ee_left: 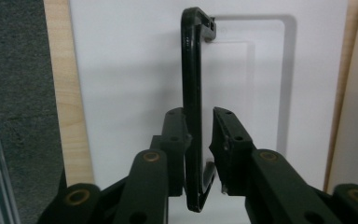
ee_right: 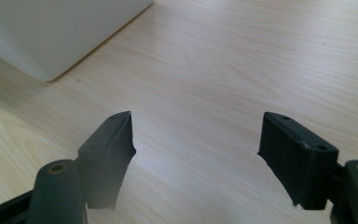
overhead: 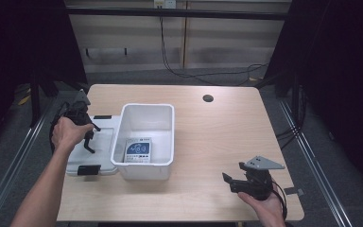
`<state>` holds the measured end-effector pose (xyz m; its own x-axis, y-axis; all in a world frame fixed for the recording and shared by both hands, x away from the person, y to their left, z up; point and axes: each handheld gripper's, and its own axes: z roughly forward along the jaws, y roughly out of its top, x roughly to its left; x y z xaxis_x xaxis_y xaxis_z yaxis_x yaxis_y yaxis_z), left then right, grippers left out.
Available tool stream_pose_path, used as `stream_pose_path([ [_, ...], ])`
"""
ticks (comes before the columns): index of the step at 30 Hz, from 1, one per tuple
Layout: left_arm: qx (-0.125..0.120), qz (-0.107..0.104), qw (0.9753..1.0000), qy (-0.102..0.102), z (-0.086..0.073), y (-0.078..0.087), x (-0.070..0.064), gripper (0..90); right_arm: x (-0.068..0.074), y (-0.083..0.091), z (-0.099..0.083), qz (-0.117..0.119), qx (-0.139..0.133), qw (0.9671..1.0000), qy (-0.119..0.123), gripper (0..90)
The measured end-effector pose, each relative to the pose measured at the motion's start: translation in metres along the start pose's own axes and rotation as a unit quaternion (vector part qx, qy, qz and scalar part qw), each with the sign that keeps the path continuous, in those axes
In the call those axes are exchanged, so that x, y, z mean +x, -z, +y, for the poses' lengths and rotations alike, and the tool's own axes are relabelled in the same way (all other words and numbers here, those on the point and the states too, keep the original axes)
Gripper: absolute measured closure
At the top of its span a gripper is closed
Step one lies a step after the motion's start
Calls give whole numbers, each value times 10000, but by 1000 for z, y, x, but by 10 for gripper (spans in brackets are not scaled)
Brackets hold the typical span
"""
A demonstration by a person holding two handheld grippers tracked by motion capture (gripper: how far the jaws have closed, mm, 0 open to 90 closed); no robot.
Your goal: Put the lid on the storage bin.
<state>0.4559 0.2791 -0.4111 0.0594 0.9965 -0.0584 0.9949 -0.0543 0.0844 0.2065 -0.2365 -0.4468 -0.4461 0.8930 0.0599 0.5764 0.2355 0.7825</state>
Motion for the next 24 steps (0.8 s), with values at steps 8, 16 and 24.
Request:
stream_pose_path([
  [8,137,81,9999,-53,2,-9,-7,797,-1,0,0,17,31,10000,-15,253],
  [16,107,75,9999,69,2,-10,-13,845,-1,-1,0,35,56,10000,-15,250],
  [24,179,100,9998,49,1,-5,-13,847,-2,0,0,14,23,10000,-77,250],
])
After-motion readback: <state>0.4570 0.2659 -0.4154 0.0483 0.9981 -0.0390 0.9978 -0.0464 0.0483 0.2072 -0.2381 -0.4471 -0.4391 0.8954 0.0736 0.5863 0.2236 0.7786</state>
